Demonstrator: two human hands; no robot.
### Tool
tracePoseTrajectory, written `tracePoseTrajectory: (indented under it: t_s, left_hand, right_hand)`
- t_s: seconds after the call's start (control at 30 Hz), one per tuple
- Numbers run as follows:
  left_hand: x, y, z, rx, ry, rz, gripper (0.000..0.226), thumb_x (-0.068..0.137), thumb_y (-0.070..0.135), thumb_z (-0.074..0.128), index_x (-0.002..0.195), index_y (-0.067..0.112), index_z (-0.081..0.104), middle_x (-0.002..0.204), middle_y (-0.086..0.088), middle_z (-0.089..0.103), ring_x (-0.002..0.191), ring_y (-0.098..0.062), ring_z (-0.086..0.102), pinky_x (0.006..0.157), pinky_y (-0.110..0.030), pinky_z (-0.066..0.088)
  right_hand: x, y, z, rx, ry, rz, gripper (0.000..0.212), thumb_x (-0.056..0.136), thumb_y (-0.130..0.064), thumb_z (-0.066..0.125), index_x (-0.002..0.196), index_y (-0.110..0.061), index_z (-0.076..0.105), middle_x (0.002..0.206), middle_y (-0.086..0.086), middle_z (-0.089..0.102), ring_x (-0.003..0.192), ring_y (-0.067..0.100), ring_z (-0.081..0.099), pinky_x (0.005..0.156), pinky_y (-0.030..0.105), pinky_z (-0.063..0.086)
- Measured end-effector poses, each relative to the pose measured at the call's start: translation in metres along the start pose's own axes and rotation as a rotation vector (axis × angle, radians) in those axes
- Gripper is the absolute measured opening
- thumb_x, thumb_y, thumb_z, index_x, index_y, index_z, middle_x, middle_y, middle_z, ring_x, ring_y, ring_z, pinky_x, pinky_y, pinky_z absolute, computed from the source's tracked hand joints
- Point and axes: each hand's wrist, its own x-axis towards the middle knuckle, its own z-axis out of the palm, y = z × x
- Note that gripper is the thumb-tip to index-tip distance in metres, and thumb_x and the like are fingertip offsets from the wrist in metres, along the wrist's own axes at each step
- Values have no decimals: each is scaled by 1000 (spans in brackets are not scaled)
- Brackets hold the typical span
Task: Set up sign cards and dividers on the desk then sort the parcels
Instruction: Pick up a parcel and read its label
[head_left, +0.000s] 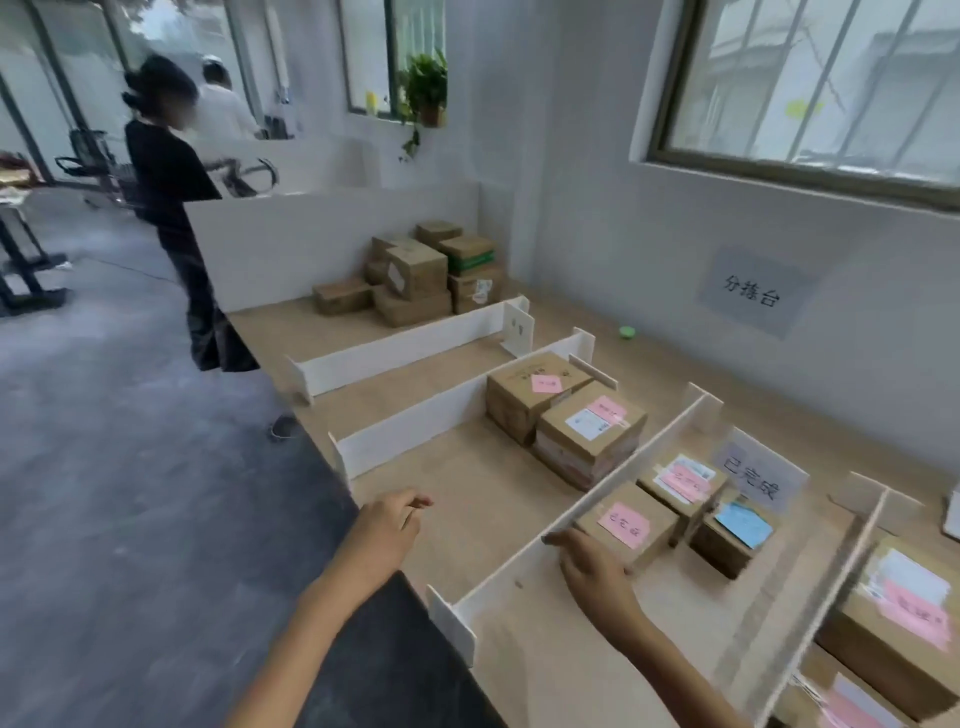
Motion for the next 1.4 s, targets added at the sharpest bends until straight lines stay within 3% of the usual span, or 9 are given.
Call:
tracePoseTrajectory:
  t_s: [0.17,0.3,0.43,0.6,0.8,0.9,1.13,1.27,1.4]
  left_hand:
    - [-2,-84,-105,20,192,-27,24,92,6,50,103,19,67,102,9,67,99,-7,60,90,-21,45]
    - [2,-143,-177,37,299,-70,24,92,6,51,102,20,67,97,16,66,95,1,60,85,-16,42]
    - [13,-190,-222,6,378,-108,30,90,3,53,91,30,64,84,30,65,87,21,56,81,-3,41]
    - [57,-238,-257,6,390,-144,41,91,6,52,84,46,55,88,26,67,93,16,56,77,4,36]
    - [153,-289,-299,26,351,-157,26,93,9,50,94,30,65,92,25,65,95,15,55,76,3,36]
    - [208,-309,-323,30,313,-154,27,94,12,49,94,35,62,93,27,63,90,14,57,76,2,37]
    - [305,-372,-392,7,302,-160,35,94,11,49,87,45,56,95,23,64,92,18,55,76,2,37]
    - [355,-416,-425,-9,309,-184,27,95,11,48,94,35,61,96,21,64,91,18,55,75,4,36]
    - [415,-458,-457,-20,273,-169,24,95,12,48,97,31,63,96,22,64,92,17,56,76,5,35]
  right_hand:
    - [66,-77,94,36,-107,-45,28,94,-5,46,102,-27,62,105,-13,63,101,1,57,94,18,43]
    - [107,-132,161,119,-156,-81,31,91,0,45,98,-22,65,99,-12,66,91,-8,58,78,2,41]
    - [146,-172,212,106,-275,-138,30,91,-1,45,95,-21,67,98,-10,69,95,3,62,83,10,44]
    - [215,-203,259,108,-336,-167,40,90,2,45,82,-31,65,93,-11,70,92,1,62,85,17,46]
    - [325,-232,312,149,-316,-168,38,91,3,44,86,-25,68,91,-9,71,89,-2,63,78,10,46]
    - [382,-247,336,160,-286,-182,41,90,4,45,82,-28,67,86,-11,72,84,-3,64,75,8,47]
    - [503,-288,394,226,-245,-152,33,90,3,47,86,-19,70,82,-7,73,84,2,67,81,22,50]
    - [555,-315,438,215,-283,-136,33,91,4,45,86,-18,70,81,-3,74,80,0,67,76,14,47]
    - [611,-339,481,209,-263,-118,34,90,9,43,85,-12,69,81,1,73,77,0,67,76,15,48]
